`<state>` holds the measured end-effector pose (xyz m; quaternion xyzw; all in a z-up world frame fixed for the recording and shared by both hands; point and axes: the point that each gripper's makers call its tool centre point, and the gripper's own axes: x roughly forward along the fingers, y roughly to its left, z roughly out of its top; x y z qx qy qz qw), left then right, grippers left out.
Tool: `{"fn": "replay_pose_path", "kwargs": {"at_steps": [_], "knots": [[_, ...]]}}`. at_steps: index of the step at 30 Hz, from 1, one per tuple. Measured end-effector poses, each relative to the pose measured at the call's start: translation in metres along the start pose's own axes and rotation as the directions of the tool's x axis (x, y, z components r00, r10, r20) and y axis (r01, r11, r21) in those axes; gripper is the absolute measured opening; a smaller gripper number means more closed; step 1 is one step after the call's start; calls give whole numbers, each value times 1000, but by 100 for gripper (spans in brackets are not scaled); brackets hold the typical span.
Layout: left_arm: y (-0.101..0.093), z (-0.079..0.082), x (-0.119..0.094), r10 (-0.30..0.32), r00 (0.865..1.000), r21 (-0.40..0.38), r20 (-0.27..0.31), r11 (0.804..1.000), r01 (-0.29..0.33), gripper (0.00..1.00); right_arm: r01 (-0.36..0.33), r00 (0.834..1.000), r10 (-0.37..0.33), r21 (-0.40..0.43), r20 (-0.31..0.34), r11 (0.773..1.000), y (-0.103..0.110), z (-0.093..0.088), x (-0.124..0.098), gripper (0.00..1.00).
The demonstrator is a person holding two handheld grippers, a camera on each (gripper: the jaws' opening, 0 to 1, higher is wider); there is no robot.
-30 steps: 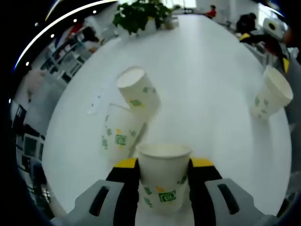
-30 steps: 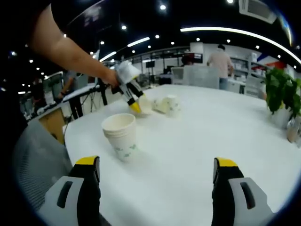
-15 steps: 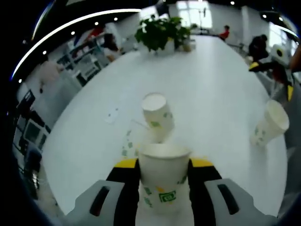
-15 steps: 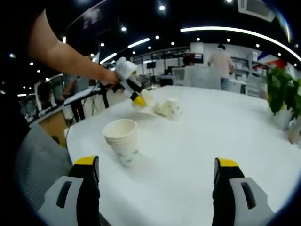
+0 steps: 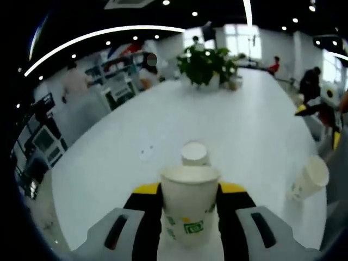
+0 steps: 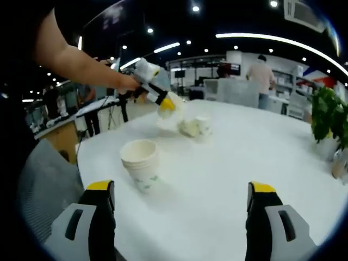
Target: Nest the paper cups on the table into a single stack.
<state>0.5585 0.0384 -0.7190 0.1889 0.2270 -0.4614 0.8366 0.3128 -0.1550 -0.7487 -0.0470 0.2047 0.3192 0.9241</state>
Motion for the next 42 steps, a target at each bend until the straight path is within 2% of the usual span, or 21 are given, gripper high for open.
{"fn": "replay_pose_path", "kwargs": {"at_steps": [4,6,11,12,13,14,17,18,23,27,35,42], "knots": [[5,16,-7,38,997,-51,74,998,-34,38,1,1000,-1,-7,4,1000,0,1,-1,100],[6,26,-11,61,991,-105,123,993,-48,38,2,1000,-2,-11,5,1000,0,2,-1,100],[13,45,-19,101,965,-233,241,972,-44,39,2,1000,-2,-16,15,1000,2,7,-2,100],[13,51,-22,108,956,-248,271,968,-39,39,2,1000,-2,-17,16,1000,2,7,-2,100],[13,60,-26,120,939,-282,322,959,-25,39,3,1000,-2,-19,18,1000,2,8,-2,100],[17,64,-28,135,928,-307,346,951,-24,39,3,1000,-2,-19,19,1000,2,9,-3,100],[20,83,-39,204,872,-367,445,930,-30,39,2,1000,-2,-21,22,1000,2,10,-3,100],[22,84,-39,213,866,-375,452,926,-32,39,2,1000,-1,-22,22,1000,2,10,-3,100],[18,85,-36,221,871,-341,440,938,-65,39,0,1000,1,-25,28,1000,3,12,-4,100],[14,87,-36,209,873,-328,442,943,-59,38,-4,1000,4,-26,29,1000,5,13,-5,100],[13,99,-40,208,859,-325,468,944,-52,37,-11,999,12,-35,32,999,6,16,-5,100],[-1,104,-46,217,851,-316,478,946,-64,38,-15,999,17,-40,39,999,7,20,-4,100]]}}
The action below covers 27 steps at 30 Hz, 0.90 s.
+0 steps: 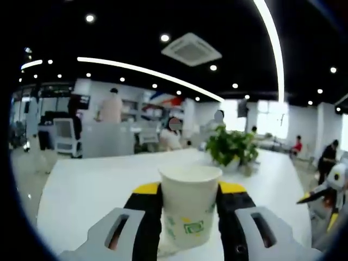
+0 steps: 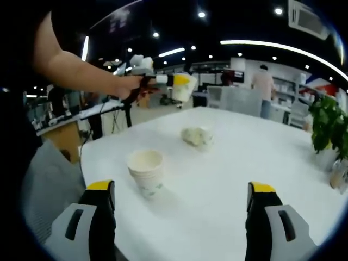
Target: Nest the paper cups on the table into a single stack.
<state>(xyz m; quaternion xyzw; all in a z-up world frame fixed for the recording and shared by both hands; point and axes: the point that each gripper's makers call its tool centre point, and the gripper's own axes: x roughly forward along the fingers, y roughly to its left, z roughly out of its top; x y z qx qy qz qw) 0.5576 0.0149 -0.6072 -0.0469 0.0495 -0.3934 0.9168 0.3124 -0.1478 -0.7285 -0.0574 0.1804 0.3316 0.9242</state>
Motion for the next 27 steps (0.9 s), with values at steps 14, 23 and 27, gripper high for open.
{"fn": "replay_pose_path", "kwargs": {"at_steps": [14,23,27], "knots": [[-27,-2,-10,-22,1000,23,0,1000,22,38,3,1000,-4,17,27,1000,3,4,-1,100],[-55,-3,-22,-56,998,40,12,998,56,38,-5,1000,5,12,31,1000,9,6,-4,100],[-66,-3,-28,-70,997,52,15,996,69,38,-9,999,9,3,33,1000,11,7,-5,100]]}}
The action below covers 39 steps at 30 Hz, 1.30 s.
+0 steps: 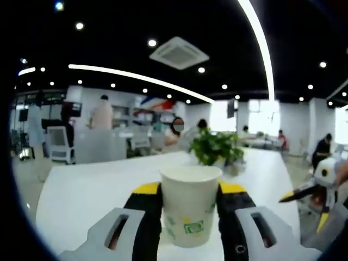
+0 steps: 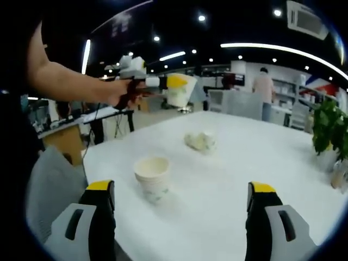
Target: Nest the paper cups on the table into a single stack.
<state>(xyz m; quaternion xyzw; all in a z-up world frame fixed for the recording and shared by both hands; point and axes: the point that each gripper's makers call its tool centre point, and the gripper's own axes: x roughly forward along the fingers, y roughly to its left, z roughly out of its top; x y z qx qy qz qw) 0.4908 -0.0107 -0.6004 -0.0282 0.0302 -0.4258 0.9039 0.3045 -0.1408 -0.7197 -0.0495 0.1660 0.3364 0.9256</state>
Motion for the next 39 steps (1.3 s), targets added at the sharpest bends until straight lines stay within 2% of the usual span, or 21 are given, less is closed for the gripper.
{"fn": "replay_pose_path", "kwargs": {"at_steps": [9,20,25,39], "knots": [[-22,0,-13,-12,1000,15,6,1000,12,38,-12,1000,12,-5,10,1000,7,2,-1,100],[-48,4,-25,-30,999,10,42,1000,29,38,-26,1000,26,-8,16,1000,12,2,-2,100],[-58,3,-27,-44,999,39,32,998,43,38,-30,999,30,-9,19,1000,14,3,-2,100],[-85,3,-39,-80,996,32,46,996,78,38,-29,999,29,-1,23,1000,18,0,-4,100]]}}
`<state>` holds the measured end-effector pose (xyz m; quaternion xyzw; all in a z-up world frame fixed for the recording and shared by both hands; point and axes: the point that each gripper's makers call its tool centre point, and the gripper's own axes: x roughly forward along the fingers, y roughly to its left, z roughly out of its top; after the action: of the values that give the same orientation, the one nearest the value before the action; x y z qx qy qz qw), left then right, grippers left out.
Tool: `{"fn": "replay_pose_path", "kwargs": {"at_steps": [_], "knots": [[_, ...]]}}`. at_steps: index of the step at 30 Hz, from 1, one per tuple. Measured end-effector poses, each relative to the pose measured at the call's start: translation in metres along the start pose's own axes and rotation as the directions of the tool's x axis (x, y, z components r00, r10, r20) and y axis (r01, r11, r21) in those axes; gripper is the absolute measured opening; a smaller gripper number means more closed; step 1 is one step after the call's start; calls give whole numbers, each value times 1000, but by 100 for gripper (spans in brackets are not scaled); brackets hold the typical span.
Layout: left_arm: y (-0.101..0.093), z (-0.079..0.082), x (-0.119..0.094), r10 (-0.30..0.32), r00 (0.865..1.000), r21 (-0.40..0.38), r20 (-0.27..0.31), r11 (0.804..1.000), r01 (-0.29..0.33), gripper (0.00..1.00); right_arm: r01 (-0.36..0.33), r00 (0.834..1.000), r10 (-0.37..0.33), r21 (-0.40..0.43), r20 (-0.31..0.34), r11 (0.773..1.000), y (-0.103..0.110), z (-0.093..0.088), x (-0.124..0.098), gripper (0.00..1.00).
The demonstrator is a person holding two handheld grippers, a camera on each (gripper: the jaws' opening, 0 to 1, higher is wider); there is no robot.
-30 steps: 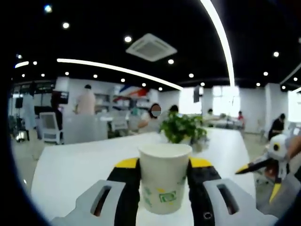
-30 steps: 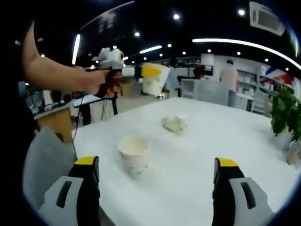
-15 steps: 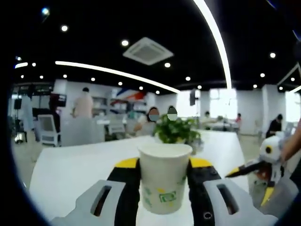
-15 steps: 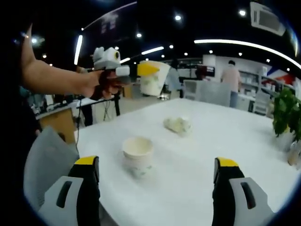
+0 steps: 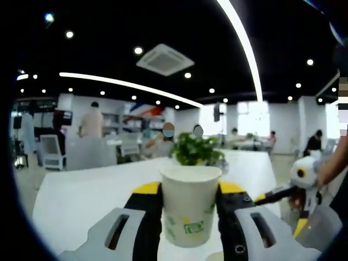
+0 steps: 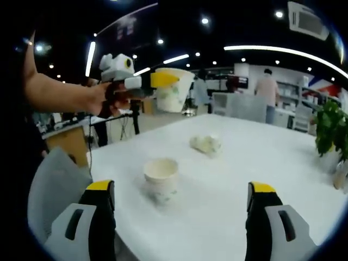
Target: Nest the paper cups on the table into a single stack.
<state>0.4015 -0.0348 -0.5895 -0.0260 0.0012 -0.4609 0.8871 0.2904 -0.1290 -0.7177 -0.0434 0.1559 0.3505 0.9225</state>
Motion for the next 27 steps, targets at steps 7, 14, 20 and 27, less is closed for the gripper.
{"fn": "replay_pose_path", "kwargs": {"at_steps": [7,14,20,27], "knots": [[-12,6,-2,-13,1000,-8,24,1000,13,38,-1,1000,1,1,0,1000,1,-1,1,100],[-26,7,-3,-16,999,-19,45,1000,17,38,-4,1000,4,6,2,1000,1,-2,1,100],[-37,3,-6,-22,998,-36,60,999,24,38,-8,1000,8,6,-1,1000,2,-3,2,100],[-46,9,-10,-21,996,-54,90,998,26,39,-10,1000,10,7,-5,1000,1,-4,3,100]]}}
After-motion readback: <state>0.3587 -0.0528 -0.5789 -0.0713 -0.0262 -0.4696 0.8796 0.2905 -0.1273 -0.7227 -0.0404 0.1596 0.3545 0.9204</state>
